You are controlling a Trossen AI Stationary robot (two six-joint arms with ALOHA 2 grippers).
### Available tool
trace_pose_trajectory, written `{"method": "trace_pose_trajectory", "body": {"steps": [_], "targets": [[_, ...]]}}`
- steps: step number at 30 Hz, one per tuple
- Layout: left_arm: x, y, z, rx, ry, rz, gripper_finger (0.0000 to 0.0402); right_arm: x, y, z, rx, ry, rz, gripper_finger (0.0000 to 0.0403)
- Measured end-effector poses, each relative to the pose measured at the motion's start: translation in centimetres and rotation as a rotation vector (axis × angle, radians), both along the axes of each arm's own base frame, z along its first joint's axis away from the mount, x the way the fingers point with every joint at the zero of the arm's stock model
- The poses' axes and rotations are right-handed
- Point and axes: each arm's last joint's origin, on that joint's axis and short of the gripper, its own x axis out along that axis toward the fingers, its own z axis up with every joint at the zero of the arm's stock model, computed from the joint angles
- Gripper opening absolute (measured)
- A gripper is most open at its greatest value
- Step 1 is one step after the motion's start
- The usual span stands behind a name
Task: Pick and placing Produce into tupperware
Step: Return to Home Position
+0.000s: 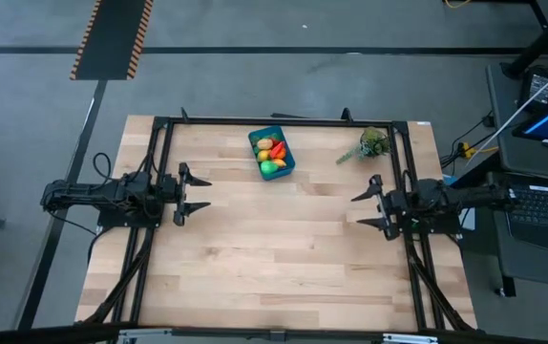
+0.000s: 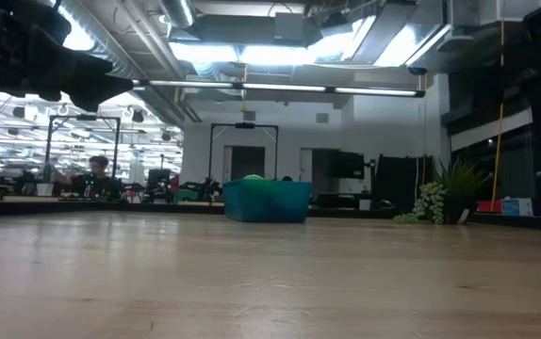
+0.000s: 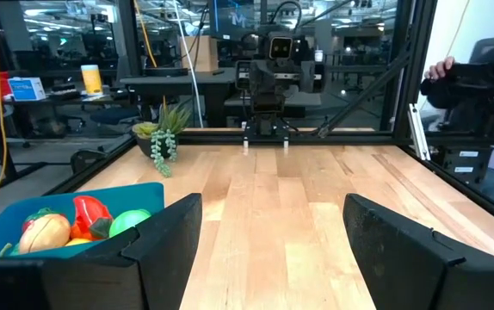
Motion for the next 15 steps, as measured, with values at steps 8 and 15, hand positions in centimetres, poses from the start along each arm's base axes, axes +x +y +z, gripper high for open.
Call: {"method": "trace_pose_trajectory", "body": {"steps": [8,15], "targets": [[0.0,0.0,0.0,0.0,0.0,0.0,0.0276,0.06,0.0,-0.12,-0.025,0.011,-0.011,0.0299],[0.0,0.0,0.0,0.0,0.0,0.0,0.0276,0.07,0.01,-0.12,0.056,0.027,-0.008,0.0299]]}}
